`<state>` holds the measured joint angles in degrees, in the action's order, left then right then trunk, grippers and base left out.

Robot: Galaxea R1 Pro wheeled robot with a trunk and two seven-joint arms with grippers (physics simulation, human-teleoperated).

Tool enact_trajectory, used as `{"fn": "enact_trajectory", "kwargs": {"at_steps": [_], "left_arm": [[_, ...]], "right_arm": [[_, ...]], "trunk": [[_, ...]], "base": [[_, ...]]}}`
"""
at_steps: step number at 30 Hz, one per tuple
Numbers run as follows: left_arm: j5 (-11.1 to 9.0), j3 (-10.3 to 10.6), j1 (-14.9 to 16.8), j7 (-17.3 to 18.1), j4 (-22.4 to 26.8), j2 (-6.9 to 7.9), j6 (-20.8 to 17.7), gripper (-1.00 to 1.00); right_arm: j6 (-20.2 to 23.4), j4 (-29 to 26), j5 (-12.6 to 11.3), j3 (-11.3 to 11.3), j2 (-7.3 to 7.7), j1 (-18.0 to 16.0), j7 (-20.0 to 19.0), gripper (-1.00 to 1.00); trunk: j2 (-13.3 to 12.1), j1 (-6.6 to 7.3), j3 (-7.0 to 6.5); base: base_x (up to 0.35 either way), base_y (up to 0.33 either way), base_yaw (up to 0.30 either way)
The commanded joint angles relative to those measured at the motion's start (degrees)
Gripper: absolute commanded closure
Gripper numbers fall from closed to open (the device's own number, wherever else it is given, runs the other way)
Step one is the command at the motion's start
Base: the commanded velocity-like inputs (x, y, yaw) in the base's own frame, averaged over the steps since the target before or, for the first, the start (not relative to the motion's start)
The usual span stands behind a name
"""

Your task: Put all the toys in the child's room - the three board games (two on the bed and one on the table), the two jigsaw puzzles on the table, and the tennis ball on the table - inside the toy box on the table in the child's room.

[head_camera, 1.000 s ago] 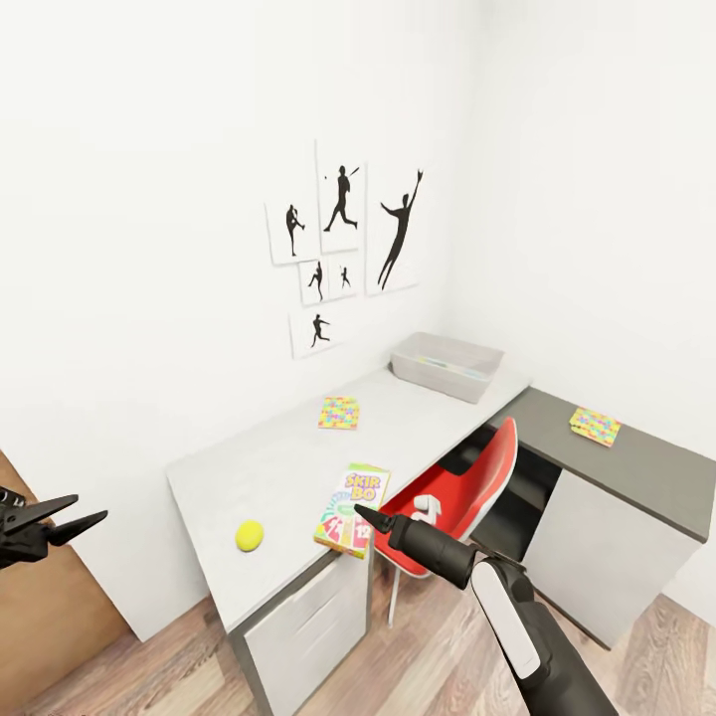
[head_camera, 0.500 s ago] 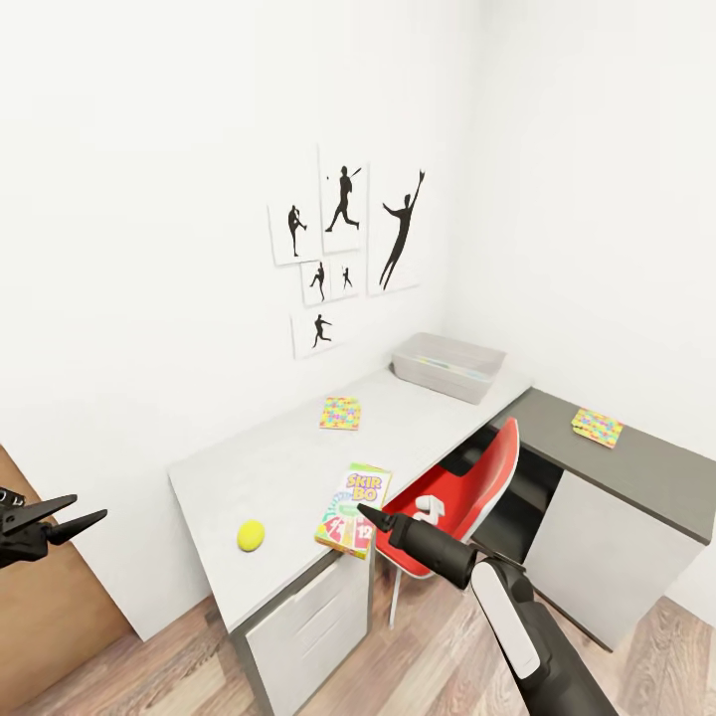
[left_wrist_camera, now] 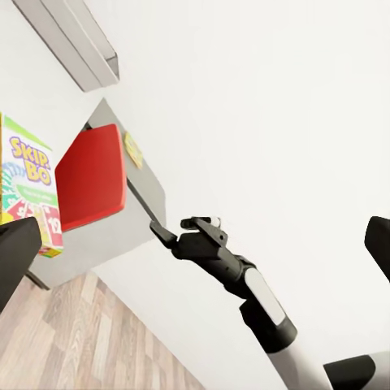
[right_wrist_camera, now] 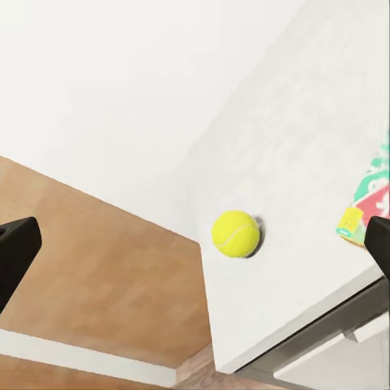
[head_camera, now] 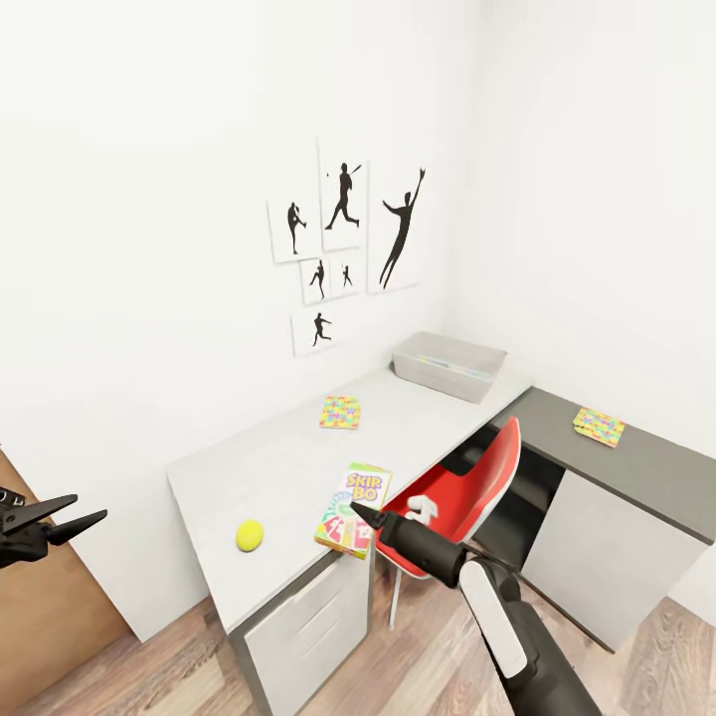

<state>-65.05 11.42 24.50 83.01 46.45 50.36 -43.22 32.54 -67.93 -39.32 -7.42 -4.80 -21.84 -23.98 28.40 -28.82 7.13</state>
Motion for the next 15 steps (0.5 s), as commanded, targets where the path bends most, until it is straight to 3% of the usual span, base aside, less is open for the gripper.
{"fn": "enact_trajectory", "kwargs": {"at_steps": [1,8,15], "left_arm": [[-0.4,0.4,0.1,0.2,0.0,0.09,-0.6,-1.00],[-0.7,0.4,0.2,0.2,0.0,0.09,-1.5,-1.00],[-0.5,0.4,0.3,0.1,0.0,0.39,-5.1,-1.00]], "right_arm": [[0.4,0.0,-0.3,0.1,-0.23,0.0,0.7,-1.00],[0.5,-0.1,-0.5,0.0,-2.00,0.0,4.5,-1.00],[0.3,-0.5,-0.5,0.0,-2.29,0.0,5.2,-1.00]], "trunk": [[0.5,-0.26,0.30],[3.3,-1.79,1.56],[6.2,-3.33,2.82]], "base": [[0.000,0.000,0.000],[0.000,0.000,0.000],[0.000,0.000,0.000]]}}
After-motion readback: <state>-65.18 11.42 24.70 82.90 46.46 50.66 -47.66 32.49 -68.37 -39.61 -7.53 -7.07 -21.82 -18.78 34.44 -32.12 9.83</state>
